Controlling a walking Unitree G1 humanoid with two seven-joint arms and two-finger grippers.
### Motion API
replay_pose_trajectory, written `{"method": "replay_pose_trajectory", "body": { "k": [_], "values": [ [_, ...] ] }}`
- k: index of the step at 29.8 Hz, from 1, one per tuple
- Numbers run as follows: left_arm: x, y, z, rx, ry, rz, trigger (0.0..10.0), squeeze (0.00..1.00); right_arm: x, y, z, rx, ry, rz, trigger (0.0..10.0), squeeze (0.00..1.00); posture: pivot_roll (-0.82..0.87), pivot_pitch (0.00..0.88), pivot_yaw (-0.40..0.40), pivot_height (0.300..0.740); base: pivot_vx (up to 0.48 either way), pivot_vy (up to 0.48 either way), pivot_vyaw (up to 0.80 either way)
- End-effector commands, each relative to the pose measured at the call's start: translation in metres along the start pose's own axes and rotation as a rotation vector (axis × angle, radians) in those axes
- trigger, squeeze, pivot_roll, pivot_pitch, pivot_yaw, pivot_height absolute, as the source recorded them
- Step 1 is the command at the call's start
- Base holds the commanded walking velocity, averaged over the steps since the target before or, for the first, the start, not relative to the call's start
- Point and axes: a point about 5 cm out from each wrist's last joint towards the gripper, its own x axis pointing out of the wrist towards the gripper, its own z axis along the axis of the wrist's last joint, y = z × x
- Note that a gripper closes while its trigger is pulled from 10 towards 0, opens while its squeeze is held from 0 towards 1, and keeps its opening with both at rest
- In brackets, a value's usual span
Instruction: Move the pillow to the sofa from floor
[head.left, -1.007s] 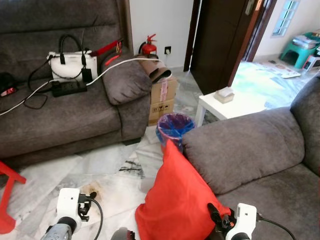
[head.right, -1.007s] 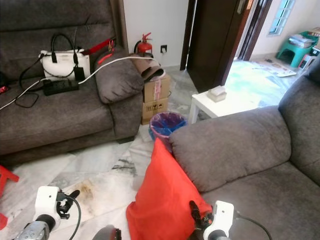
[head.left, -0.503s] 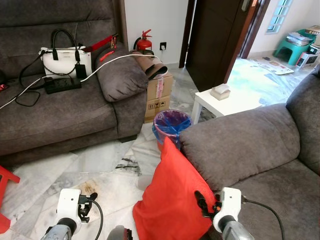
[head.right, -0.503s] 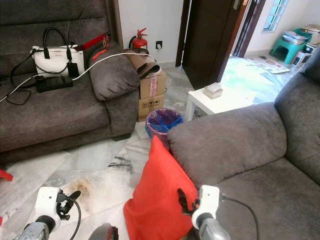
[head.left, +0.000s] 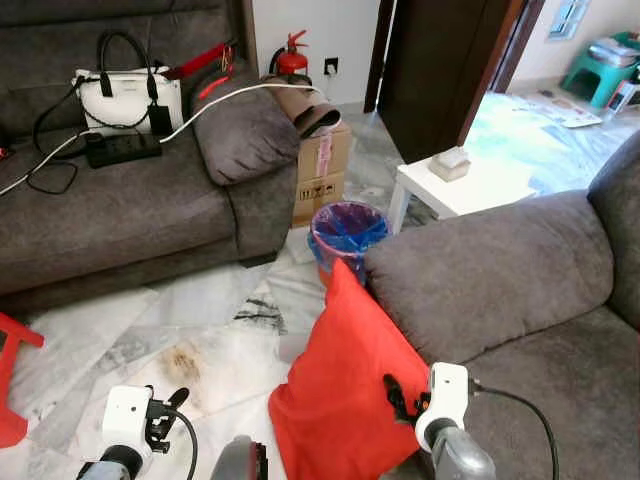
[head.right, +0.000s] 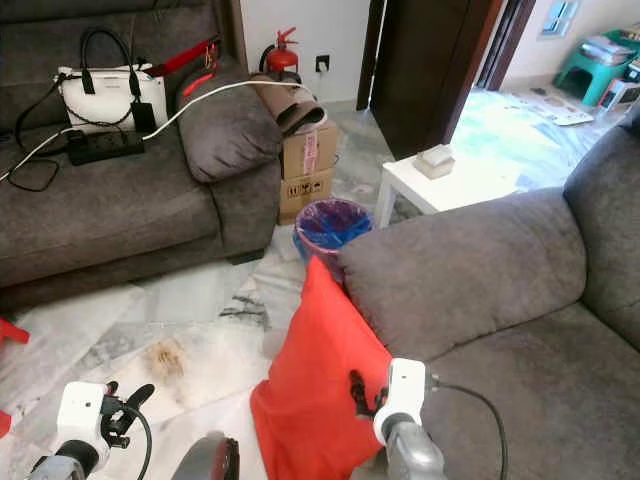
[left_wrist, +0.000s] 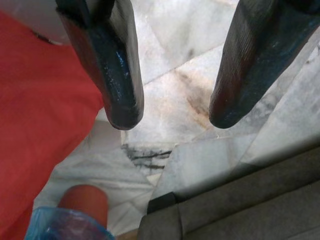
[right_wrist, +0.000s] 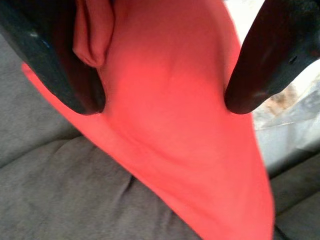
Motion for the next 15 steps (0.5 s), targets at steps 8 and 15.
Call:
{"method": "replay_pose_trajectory", "body": {
  "k": [8,15],
  "values": [
    [-0.017,0.005,-0.005,-0.001,0.028,0.001,10.0,0.00,-0.002,-0.019,0.003,-0.017,0.000,-0.141,10.0,0.00,0.28,0.256,-0.013,0.625,0.000,0.000,0.00],
    [-0.021,0.004,-0.006,-0.004,0.038,-0.001,10.0,0.00,-0.004,-0.031,0.005,-0.027,0.002,-0.204,10.0,0.00,0.28,0.263,-0.014,0.625,0.000,0.000,0.00]
  ]
}}
